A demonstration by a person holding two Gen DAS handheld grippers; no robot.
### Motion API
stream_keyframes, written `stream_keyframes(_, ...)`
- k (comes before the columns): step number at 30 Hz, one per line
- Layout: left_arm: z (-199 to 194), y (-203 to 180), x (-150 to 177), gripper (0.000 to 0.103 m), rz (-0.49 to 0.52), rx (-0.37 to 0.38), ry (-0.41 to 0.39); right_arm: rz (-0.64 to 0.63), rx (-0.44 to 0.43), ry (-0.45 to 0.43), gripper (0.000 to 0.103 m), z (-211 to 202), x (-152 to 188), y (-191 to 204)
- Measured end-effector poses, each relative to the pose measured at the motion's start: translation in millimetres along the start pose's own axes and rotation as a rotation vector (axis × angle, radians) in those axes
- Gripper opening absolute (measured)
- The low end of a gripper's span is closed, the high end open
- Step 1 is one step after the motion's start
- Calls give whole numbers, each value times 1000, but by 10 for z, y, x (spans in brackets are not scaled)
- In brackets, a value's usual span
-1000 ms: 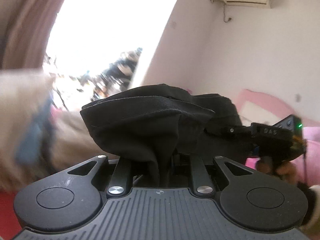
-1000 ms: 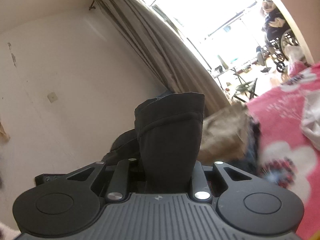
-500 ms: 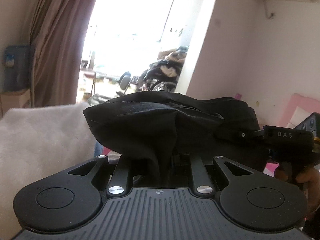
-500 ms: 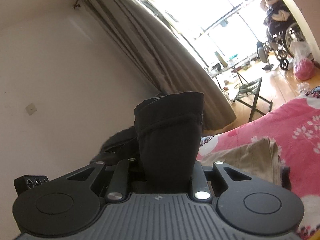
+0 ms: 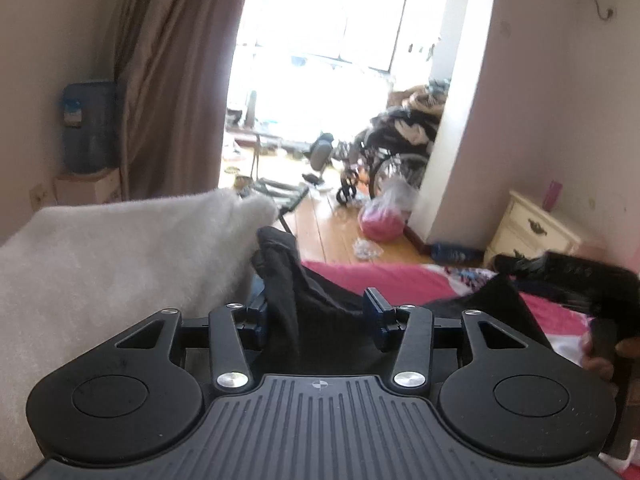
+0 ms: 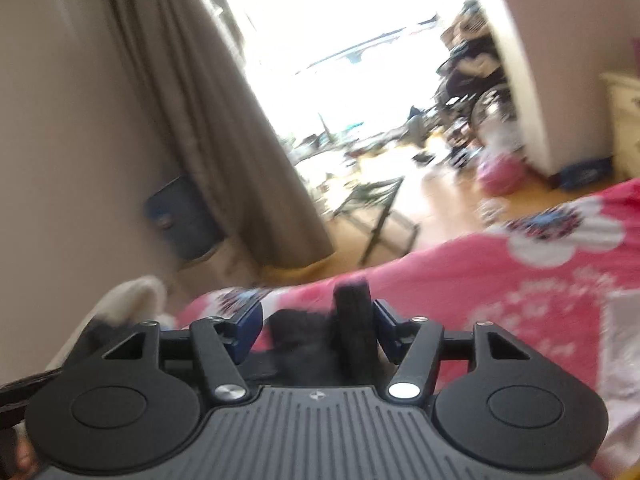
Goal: Fold clothes
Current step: 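Carry the bundle with both grippers onto the stack of folded clothes, then open both grippers and pull them back from the stack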
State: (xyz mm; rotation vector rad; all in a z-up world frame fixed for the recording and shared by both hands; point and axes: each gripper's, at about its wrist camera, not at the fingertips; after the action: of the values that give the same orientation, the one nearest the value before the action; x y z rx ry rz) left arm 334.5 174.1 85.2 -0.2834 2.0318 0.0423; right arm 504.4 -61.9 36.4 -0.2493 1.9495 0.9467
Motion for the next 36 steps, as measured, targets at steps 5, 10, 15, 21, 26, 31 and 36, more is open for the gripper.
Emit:
stream_keyframes(5, -64, 23, -2, 59, -58, 11, -92, 32, -43, -164, 61, -433, -147, -140)
stream_keyframes(10, -169, 23, 14, 59, -72, 59, -105, -20, -215, -51, 44, -518, -83, -13)
stream_keyframes(15, -58, -170, 130, 60, 23, 59, -44, -175, -153, 158, 40, -91, 253, 317)
stream_keyframes(21, 442, -389, 379, 60, 96, -84, -12, -121, -24, 179, 34, 171, 432, 221)
stream_keyframes(26, 679, -419, 451, 66, 83, -98, 5, -82, -6, 178, 31, 62, 468, 218)
stream_keyframes(31, 712, -387, 377, 65, 25, -27, 83, -89, 8, 171, 31, -35, 457, 241)
stream_keyframes(36, 212, -227, 222, 65, -18, -26, -5, -64, -19, 13, 33, -459, 316, 234)
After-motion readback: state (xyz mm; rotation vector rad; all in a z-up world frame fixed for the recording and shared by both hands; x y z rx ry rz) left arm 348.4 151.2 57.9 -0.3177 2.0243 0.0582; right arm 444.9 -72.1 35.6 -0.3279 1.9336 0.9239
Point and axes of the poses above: each gripper's, at about its wrist camera, not at the fingertips, and z roughly the way its jaws point, y to its left, x to its underside, and after that the axes turned 13 degrees about -x, right-handed
